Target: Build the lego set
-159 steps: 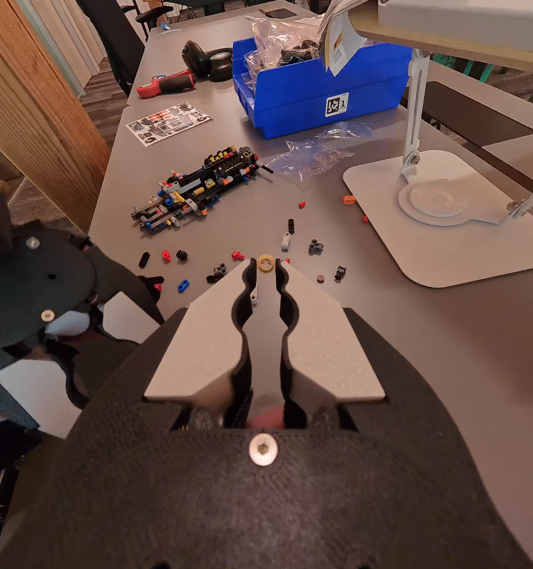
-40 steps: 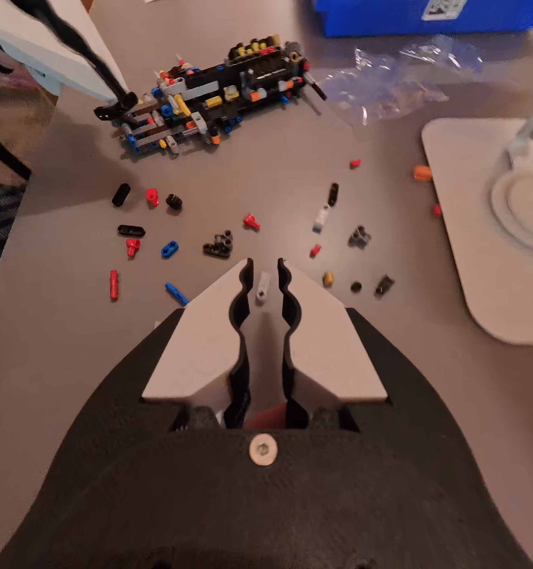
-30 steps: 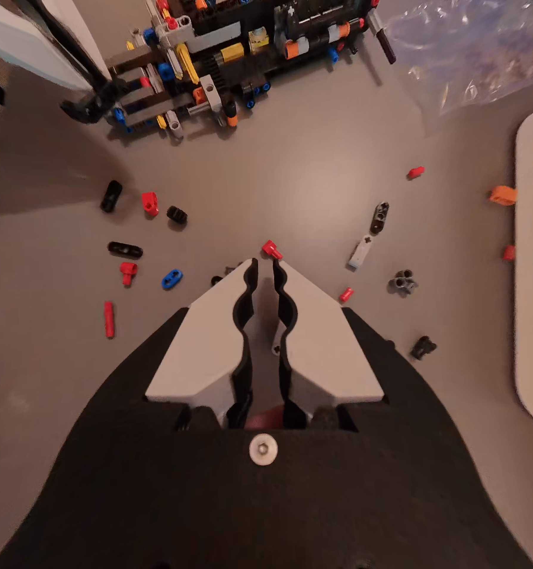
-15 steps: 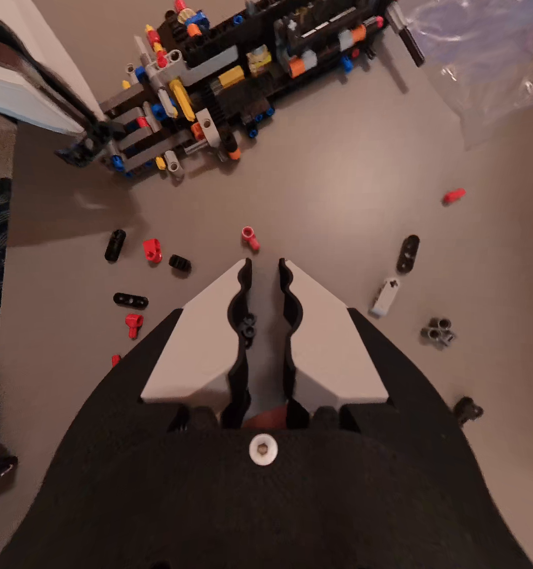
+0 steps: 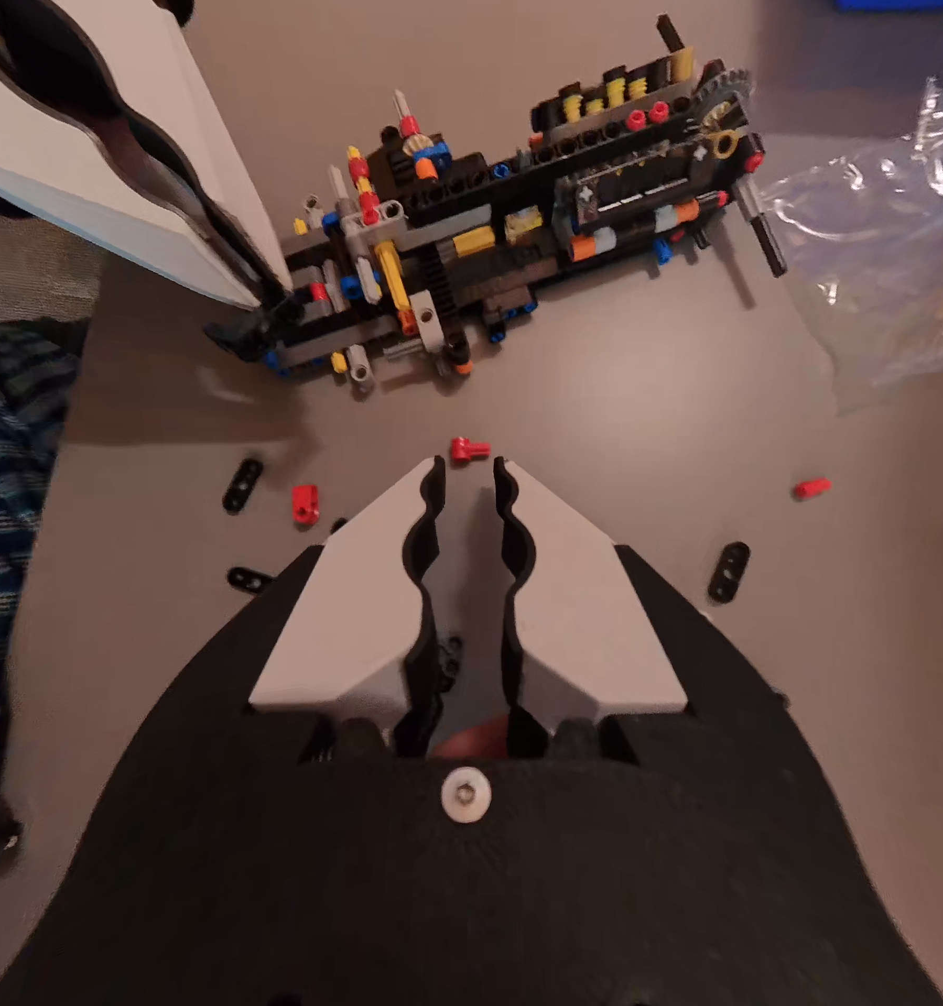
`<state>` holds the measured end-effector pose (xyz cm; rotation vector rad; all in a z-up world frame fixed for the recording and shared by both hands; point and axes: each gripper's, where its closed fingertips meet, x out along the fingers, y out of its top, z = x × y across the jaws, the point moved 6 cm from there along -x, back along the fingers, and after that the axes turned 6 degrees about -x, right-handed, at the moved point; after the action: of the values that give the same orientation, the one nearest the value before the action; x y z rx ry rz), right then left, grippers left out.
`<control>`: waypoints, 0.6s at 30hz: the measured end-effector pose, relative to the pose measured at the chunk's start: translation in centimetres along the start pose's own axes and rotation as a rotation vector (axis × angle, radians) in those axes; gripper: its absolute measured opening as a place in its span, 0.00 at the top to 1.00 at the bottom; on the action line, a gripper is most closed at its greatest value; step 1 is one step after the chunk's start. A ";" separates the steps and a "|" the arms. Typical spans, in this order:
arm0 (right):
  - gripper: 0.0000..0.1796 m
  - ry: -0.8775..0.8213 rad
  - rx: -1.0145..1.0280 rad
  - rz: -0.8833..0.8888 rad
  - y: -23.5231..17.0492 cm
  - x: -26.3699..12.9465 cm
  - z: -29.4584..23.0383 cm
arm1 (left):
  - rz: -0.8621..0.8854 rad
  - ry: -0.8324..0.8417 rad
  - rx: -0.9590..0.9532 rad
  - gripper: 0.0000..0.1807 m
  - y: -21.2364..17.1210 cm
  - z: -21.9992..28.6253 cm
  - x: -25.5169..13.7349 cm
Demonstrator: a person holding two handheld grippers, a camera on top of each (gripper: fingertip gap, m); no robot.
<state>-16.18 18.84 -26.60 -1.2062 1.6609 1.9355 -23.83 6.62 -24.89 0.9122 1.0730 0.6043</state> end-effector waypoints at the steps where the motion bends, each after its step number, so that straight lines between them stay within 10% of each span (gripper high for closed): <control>1: 0.92 0.001 0.020 -0.008 0.1 0.1 -0.2 | 0.004 0.001 -0.003 0.99 0.0 -0.1 -0.1; 18: 0.89 0.006 -0.025 -0.013 0.4 1.3 -0.9 | 0.026 -0.010 -0.032 0.99 0.0 -0.9 -0.4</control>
<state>-16.93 17.57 -27.32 -1.2298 1.6319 1.9519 -24.80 6.58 -24.88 0.9014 1.0414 0.6365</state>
